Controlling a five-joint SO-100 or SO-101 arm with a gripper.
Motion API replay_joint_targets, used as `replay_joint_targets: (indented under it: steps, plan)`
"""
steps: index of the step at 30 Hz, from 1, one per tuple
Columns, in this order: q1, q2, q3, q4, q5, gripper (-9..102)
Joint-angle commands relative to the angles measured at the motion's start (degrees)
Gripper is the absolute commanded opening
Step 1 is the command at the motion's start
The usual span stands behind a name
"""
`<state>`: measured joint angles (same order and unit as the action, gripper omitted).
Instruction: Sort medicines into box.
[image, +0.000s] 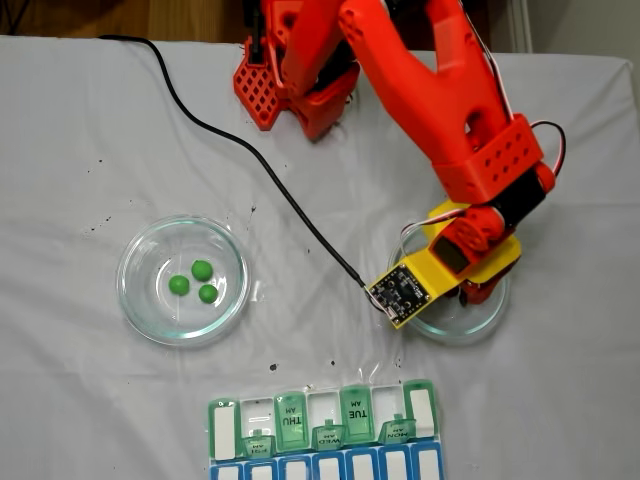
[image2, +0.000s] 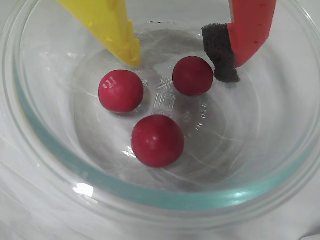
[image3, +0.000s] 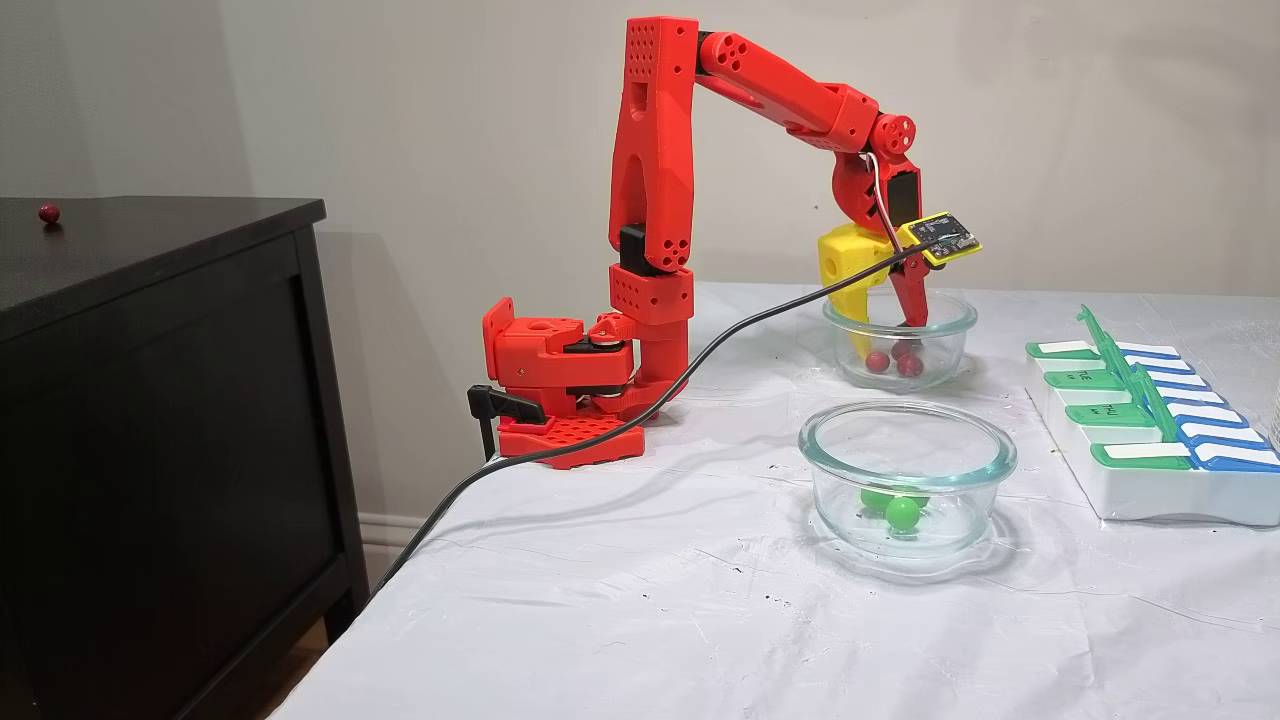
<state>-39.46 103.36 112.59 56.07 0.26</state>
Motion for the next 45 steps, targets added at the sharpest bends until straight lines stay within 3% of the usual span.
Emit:
replay_joint_targets:
  steps: [1, 21, 41, 45]
  plan:
    - [1.23, 2.37, -1.93, -0.44, 0.18, 26]
    - [2.81, 2.81, -2.99, 0.97, -0.26, 25]
    - [2.29, 2.2, -2.99, 1.76, 0.26, 9]
    - [1.93, 1.85, -3.52, 2.55, 0.09, 1]
